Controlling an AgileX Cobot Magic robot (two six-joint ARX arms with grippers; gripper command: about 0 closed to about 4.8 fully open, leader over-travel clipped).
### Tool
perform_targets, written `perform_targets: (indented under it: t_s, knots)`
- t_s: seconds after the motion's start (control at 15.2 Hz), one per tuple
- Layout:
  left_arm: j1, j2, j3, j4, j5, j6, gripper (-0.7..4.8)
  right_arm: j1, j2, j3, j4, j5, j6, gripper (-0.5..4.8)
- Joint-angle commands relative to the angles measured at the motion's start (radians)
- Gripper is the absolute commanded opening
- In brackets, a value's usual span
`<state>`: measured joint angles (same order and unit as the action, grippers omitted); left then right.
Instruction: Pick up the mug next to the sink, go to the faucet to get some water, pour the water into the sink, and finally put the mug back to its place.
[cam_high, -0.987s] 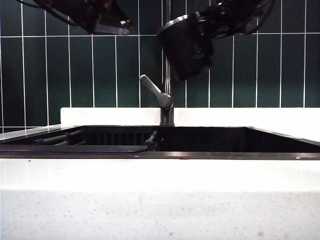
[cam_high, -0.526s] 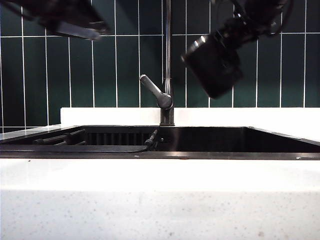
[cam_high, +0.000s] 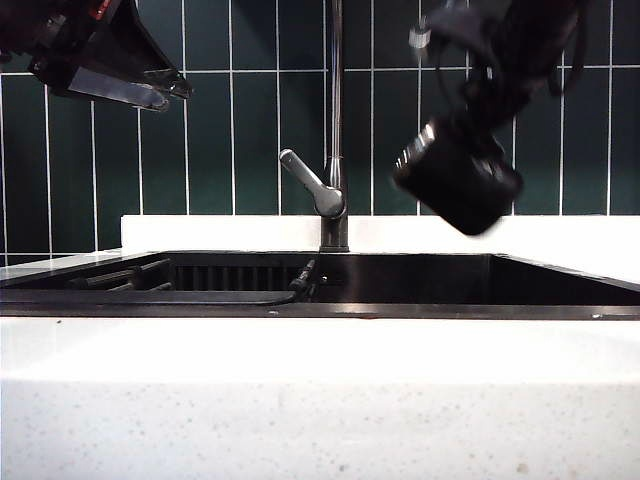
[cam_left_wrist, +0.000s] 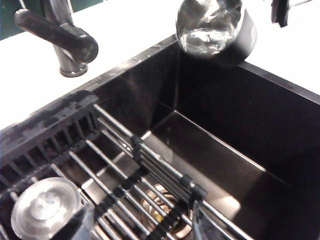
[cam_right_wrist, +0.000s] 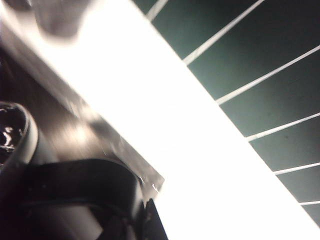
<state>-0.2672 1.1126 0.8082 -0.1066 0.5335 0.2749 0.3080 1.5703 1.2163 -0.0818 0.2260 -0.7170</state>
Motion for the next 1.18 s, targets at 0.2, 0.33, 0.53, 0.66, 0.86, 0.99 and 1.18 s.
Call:
perform_targets:
  t_s: [0.2,0.33,0.53,0.66,0.86,0.99,1.18]
  knots:
    - [-0.001,-0.004,0.0,0.035,0.005,-0.024,2.46,0.002,0.033,0.008,0.036,0.045,-0.183,0.17]
    - [-0.001,-0.004,0.0,0.035,0.005,-0.024,2.46,0.002,0.033,0.008,0.054,0.045,-0.275,0.16]
    - [-0.001,-0.004,0.0,0.034,0.005,-0.047,2.46,0.003,0.033,0.008,0.061,0.063,-0.414,0.16]
    - [-0.001,-0.004,0.0,0.038,0.005,-0.047,2.46,0.016,0.032,0.009,0.064,0.122,-0.498,0.17]
    - [-0.001,-0.004,0.0,0.041,0.005,-0.047,2.44,0.053,0.031,0.01,0.116,0.145,-0.647,0.17]
    - [-0.001,-0.004,0.0,0.041,0.005,-0.047,2.41,0.087,0.031,0.01,0.163,0.161,-0.709,0.17]
    - [-0.001,-0.004,0.0,0.041,0.005,-0.047,2.41,0.127,0.031,0.01,0.17,0.163,-0.789,0.08]
